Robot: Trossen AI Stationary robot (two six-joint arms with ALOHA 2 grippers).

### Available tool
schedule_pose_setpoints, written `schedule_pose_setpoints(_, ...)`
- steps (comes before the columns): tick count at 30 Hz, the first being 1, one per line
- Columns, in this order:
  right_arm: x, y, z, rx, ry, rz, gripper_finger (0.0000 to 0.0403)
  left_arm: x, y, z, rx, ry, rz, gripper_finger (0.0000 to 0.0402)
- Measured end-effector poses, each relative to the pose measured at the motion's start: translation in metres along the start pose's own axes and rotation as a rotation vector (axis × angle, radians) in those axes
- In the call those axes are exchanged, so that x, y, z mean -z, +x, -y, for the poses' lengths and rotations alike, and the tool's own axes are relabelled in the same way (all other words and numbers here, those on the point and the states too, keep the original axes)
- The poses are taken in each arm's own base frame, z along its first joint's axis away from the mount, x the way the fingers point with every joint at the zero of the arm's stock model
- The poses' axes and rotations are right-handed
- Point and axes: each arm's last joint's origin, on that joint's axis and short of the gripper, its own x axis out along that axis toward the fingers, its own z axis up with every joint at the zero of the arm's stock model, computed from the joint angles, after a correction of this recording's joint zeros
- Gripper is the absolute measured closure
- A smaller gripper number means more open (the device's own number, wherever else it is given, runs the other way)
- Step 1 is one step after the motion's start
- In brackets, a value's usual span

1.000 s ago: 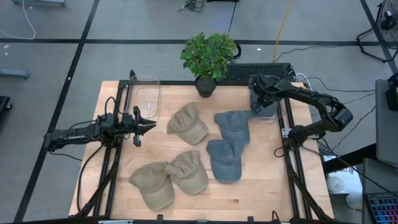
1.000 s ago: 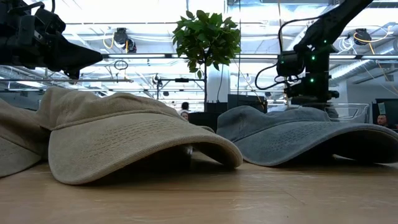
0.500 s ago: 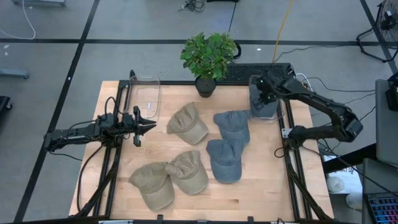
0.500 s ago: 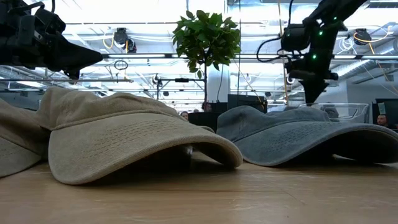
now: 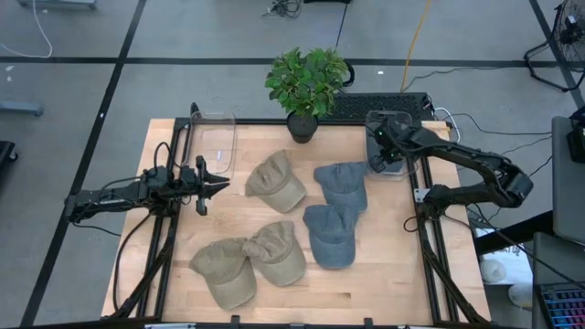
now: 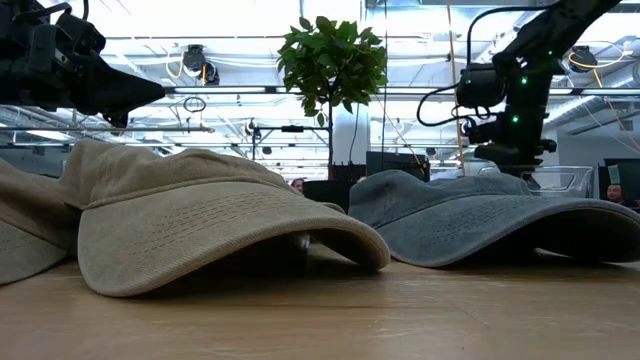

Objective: Pick & Place hat
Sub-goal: Put the bottom blue cap into the right transparent bin

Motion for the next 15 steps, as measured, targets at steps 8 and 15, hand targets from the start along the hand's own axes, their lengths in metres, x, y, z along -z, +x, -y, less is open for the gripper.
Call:
schedule_pose_setpoints(8, 0.0, 0.006, 0.003, -0.032, 0.015, -0.038, 0.0403, 0.0, 0.0, 0.0, 0.0, 0.0, 0.0, 0.0334)
schedule_pose_setpoints(15, -0.002, 0.032, 0.006, -0.044, 0.023, -0.17, 0.0403, 0.0, 0.0, 0.0, -0.001, 0.0, 0.0, 0.0334)
